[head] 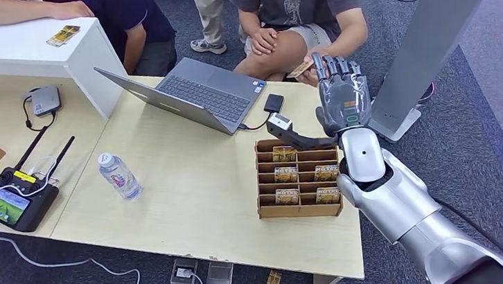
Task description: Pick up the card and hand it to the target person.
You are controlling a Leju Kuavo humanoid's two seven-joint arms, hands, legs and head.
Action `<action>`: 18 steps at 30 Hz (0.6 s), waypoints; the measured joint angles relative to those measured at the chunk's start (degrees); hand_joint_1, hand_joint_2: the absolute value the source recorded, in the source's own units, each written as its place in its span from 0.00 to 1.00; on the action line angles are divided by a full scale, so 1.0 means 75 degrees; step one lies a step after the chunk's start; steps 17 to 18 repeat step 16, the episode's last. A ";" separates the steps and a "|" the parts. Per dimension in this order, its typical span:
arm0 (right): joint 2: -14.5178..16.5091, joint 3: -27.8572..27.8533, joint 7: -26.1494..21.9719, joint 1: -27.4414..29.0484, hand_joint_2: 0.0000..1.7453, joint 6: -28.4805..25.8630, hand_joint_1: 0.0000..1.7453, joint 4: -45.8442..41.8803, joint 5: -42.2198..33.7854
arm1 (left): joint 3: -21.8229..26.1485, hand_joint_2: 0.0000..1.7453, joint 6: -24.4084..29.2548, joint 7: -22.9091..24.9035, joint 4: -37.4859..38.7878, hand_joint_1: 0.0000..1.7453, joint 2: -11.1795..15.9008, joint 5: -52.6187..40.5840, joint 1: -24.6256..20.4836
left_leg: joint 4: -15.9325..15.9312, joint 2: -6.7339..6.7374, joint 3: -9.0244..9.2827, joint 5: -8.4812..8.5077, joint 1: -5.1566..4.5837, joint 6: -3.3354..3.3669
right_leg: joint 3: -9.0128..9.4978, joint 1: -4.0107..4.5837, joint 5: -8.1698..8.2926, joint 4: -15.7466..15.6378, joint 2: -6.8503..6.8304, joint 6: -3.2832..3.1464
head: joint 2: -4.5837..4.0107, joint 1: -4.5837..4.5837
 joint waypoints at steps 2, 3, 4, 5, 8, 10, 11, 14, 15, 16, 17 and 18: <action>0.0031 0.0011 -0.0025 -0.0002 1.00 -0.0147 0.00 0.0088 -0.0169 | -0.0001 0.00 0.0002 0.0003 0.0001 0.00 0.0000 0.0000 0.0000 | 0.0000 0.0000 0.0000 0.0000 0.0000 0.0000 | 0.0000 0.0000 0.0000 0.0000 0.0000 0.0000 | 0.0000 0.0000; 0.0042 0.0011 -0.0044 -0.0001 1.00 -0.0247 0.00 0.0114 -0.0284 | -0.0001 0.00 0.0004 0.0009 0.0001 0.00 0.0000 0.0000 0.0001 | 0.0000 0.0000 0.0001 0.0000 0.0000 0.0000 | 0.0000 0.0000 0.0000 0.0000 0.0000 0.0000 | 0.0000 0.0001; 0.0053 0.0008 -0.0068 0.0000 1.00 -0.0370 0.00 0.0135 -0.0419 | -0.0001 0.00 0.0009 0.0015 0.0001 0.00 0.0000 0.0000 0.0001 | 0.0000 0.0000 0.0001 0.0000 0.0000 0.0000 | 0.0000 0.0000 0.0000 0.0000 0.0000 0.0000 | 0.0000 0.0001; 0.0060 0.0002 -0.0100 0.0004 1.00 -0.0501 0.00 0.0147 -0.0564 | -0.0001 0.00 0.0016 0.0022 0.0001 0.00 0.0000 0.0000 0.0001 | 0.0000 0.0001 0.0002 0.0000 0.0000 0.0000 | 0.0000 0.0000 0.0000 0.0000 0.0000 0.0000 | 0.0000 0.0001; 0.0070 -0.0040 -0.0276 0.0048 1.00 -0.1018 0.00 0.0135 -0.1125 | -0.0001 0.00 0.0055 0.0066 0.0001 0.00 0.0000 0.0014 0.0001 | 0.0000 0.0001 0.0002 0.0000 0.0000 0.0000 | 0.0000 0.0000 0.0000 0.0000 0.0001 0.0000 | 0.0000 0.0001; 0.0068 -0.0099 -0.0401 0.0131 1.00 -0.1388 0.00 0.0038 -0.1467 | 0.0000 0.00 0.0079 0.0129 0.0001 0.00 0.0000 0.0041 0.0003 | 0.0000 0.0001 0.0003 0.0000 0.0000 0.0000 | -0.0001 0.0000 0.0000 0.0000 0.0001 0.0000 | 0.0000 0.0001; 0.0066 -0.0136 -0.0450 0.0188 1.00 -0.1538 0.00 -0.0041 -0.1607 | 0.0001 0.00 0.0088 0.0155 0.0001 0.00 0.0000 0.0055 0.0003 | 0.0000 0.0002 0.0004 0.0000 0.0000 0.0000 | -0.0001 0.0000 0.0000 0.0000 0.0001 0.0000 | 0.0000 0.0000; 0.0027 -0.0259 -0.0646 0.0421 1.00 -0.1933 0.00 -0.0437 -0.2242 | 0.0001 0.00 0.0122 0.0205 0.0001 0.00 0.0000 0.0092 0.0006 | 0.0001 0.0002 0.0005 0.0000 0.0000 0.0000 | -0.0002 0.0000 0.0000 -0.0001 0.0002 0.0000 | 0.0000 -0.0001; 0.0004 -0.0311 -0.0749 0.0528 1.00 -0.2034 0.00 -0.0627 -0.2568 | 0.0002 0.00 0.0138 0.0219 0.0001 0.00 0.0000 0.0107 0.0008 | 0.0001 0.0002 0.0005 0.0000 0.0000 0.0000 | -0.0002 0.0000 0.0000 -0.0001 0.0002 0.0000 | 0.0000 -0.0001; -0.0008 -0.0335 -0.0809 0.0584 1.00 -0.2083 0.00 -0.0723 -0.2741 | 0.0002 0.00 0.0147 0.0227 0.0001 0.00 0.0000 0.0117 0.0009 | 0.0001 0.0002 0.0005 0.0000 0.0000 0.0000 | -0.0002 0.0000 0.0000 -0.0001 0.0002 0.0000 | 0.0000 -0.0001; -0.0008 -0.0335 -0.0809 0.0584 1.00 -0.2083 0.00 -0.0723 -0.2741 | 0.0002 0.00 0.0147 0.0227 0.0001 0.00 0.0000 0.0117 0.0009 | 0.0001 0.0002 0.0005 0.0000 0.0000 0.0000 | -0.0002 0.0000 0.0000 -0.0001 0.0002 0.0000 | 0.0000 -0.0001; -0.0008 -0.0335 -0.0809 0.0584 1.00 -0.2083 0.00 -0.0723 -0.2741 | 0.0002 0.00 0.0147 0.0227 0.0001 0.00 0.0000 0.0117 0.0009 | 0.0001 0.0002 0.0005 0.0000 0.0000 0.0000 | -0.0002 0.0000 0.0000 -0.0001 0.0002 0.0000 | 0.0000 -0.0001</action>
